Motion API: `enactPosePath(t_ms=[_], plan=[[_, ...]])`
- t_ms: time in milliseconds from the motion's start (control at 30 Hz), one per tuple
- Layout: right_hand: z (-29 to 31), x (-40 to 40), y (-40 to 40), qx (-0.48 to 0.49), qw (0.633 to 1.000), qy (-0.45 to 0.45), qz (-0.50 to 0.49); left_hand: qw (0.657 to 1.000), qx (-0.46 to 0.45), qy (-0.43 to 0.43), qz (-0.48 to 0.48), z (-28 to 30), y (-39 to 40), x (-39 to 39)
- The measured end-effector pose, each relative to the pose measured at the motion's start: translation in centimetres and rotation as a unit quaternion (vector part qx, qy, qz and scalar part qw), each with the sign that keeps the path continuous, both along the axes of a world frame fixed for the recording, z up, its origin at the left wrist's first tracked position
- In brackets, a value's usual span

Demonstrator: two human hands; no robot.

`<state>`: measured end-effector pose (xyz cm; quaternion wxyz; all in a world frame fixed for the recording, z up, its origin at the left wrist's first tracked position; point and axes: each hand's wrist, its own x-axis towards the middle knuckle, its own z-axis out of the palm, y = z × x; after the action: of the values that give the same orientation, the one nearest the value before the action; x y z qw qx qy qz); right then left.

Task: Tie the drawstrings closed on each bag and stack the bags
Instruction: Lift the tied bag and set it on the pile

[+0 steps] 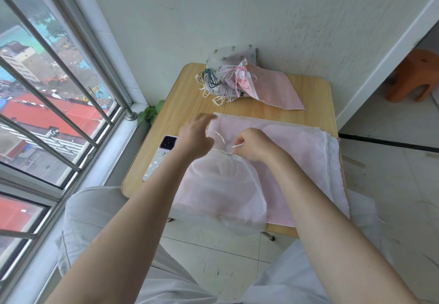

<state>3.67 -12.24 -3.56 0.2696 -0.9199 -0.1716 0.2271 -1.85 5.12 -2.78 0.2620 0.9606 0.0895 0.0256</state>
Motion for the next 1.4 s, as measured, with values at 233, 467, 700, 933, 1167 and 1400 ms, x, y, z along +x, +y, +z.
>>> enactPosePath(t_ms=[233, 467, 700, 933, 1167, 1400], plan=[[0.1, -0.1, -0.1, 0.004, 0.999, -0.044, 0.008, 0.987, 0.053, 0.125, -0.090, 0.3, -0.8, 0.0], [-0.2, 0.1, 0.1, 0.014, 0.996, -0.088, -0.012, 0.980, 0.123, 0.113, -0.106, -0.6, -0.2, 0.0], [0.0, -0.1, 0.3, 0.003, 0.994, -0.106, 0.000, 0.989, 0.095, 0.075, -0.085, -0.4, -0.4, 0.1], [-0.4, -0.1, 0.5, -0.006, 0.993, -0.114, 0.002, 0.983, 0.111, 0.118, -0.090, 0.8, -0.7, 0.1], [-0.8, -0.2, 0.3, -0.005, 0.993, -0.118, 0.006, 0.988, 0.065, 0.116, -0.083, 1.4, -1.5, 0.5], [-0.5, -0.3, 0.2, 0.004, 0.992, -0.124, -0.003, 0.986, 0.012, 0.155, -0.060, 1.6, -3.0, 0.6]])
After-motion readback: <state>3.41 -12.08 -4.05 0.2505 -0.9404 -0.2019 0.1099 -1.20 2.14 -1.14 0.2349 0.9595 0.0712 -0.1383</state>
